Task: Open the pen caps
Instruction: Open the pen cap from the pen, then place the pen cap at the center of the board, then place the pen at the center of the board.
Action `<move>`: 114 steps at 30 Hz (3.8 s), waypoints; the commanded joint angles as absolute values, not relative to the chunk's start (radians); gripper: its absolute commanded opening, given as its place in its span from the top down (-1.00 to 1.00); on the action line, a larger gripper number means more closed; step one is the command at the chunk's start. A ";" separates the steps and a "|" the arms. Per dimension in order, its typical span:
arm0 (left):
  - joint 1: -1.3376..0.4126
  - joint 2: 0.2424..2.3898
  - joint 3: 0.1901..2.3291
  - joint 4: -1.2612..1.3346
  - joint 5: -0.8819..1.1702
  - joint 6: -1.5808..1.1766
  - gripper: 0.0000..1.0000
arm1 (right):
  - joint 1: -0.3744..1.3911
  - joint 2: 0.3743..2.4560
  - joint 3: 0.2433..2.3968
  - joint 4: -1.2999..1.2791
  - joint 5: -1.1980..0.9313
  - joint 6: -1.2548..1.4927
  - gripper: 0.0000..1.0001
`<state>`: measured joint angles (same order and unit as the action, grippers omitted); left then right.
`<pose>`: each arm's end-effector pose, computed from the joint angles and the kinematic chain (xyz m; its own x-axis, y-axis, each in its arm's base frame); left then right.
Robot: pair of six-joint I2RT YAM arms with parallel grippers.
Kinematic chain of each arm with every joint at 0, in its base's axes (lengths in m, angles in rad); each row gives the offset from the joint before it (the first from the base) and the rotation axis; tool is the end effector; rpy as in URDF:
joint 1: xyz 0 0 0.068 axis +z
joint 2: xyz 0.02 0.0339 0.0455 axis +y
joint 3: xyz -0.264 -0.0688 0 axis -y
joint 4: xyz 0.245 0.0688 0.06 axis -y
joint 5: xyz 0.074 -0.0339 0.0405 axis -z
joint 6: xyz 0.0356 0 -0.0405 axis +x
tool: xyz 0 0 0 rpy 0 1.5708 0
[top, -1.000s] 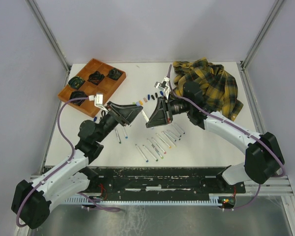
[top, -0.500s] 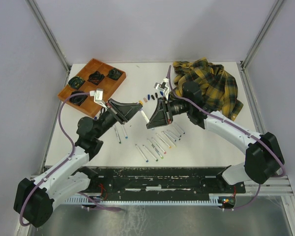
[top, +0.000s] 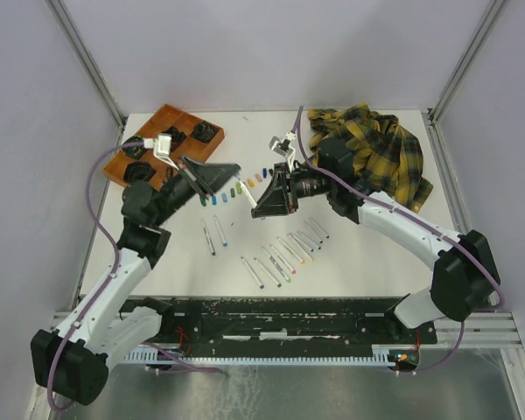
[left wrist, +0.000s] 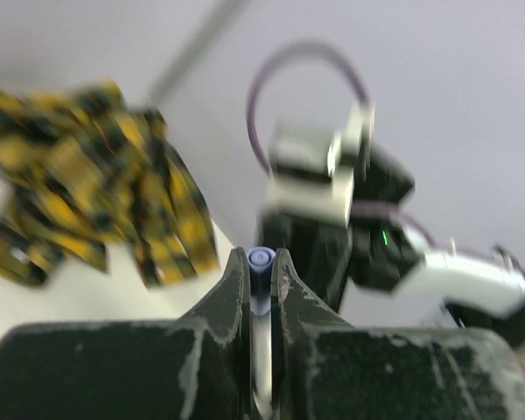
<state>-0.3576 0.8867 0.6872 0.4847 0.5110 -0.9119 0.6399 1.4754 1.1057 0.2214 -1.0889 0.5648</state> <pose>0.1869 -0.0884 0.3579 -0.4276 -0.5764 -0.6963 0.6645 0.3218 -0.6745 0.2495 0.2250 0.3303 -0.6245 -0.1556 -0.7653 -0.7641 -0.0808 0.6400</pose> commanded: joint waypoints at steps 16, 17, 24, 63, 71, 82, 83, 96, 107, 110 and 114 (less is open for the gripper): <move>-0.076 0.937 0.666 0.124 0.179 -0.699 0.94 | 0.670 1.489 1.182 -0.229 -1.024 0.244 1.00; -0.076 0.951 0.639 0.090 0.146 -0.680 0.94 | 0.668 1.488 1.182 -0.232 -1.021 0.243 1.00; -0.077 1.186 0.650 -0.093 -0.107 -0.574 0.95 | 0.663 1.512 1.191 -0.248 -1.017 0.242 1.00; -0.107 1.683 1.006 -0.230 -0.197 -0.428 0.32 | 0.663 1.543 1.195 -0.262 -1.015 0.240 1.00; -0.119 1.318 0.863 -0.192 -0.163 -0.476 0.12 | 0.685 1.565 1.184 -0.249 -0.929 0.280 1.00; -0.118 0.594 0.801 -0.301 -0.125 -0.565 -0.30 | 0.832 1.690 1.305 -0.376 -0.542 0.391 1.00; -0.119 0.546 0.818 -0.324 -0.134 -0.564 -0.36 | 0.852 1.713 1.337 -0.400 -0.495 0.409 1.00; -0.118 0.199 0.880 -0.534 -0.204 -0.549 -0.53 | 1.093 2.136 1.848 -0.654 -0.073 0.612 1.00; -0.119 0.138 0.827 -0.593 -0.224 -0.549 -0.54 | 1.141 2.387 2.154 -0.773 0.093 0.677 0.89; -0.119 0.132 0.821 -0.601 -0.231 -0.552 -0.54 | 1.145 2.446 2.229 -0.801 0.107 0.694 0.85; -0.119 0.121 0.811 -0.604 -0.229 -0.557 -0.54 | 1.157 2.490 2.291 -0.829 0.154 0.712 0.79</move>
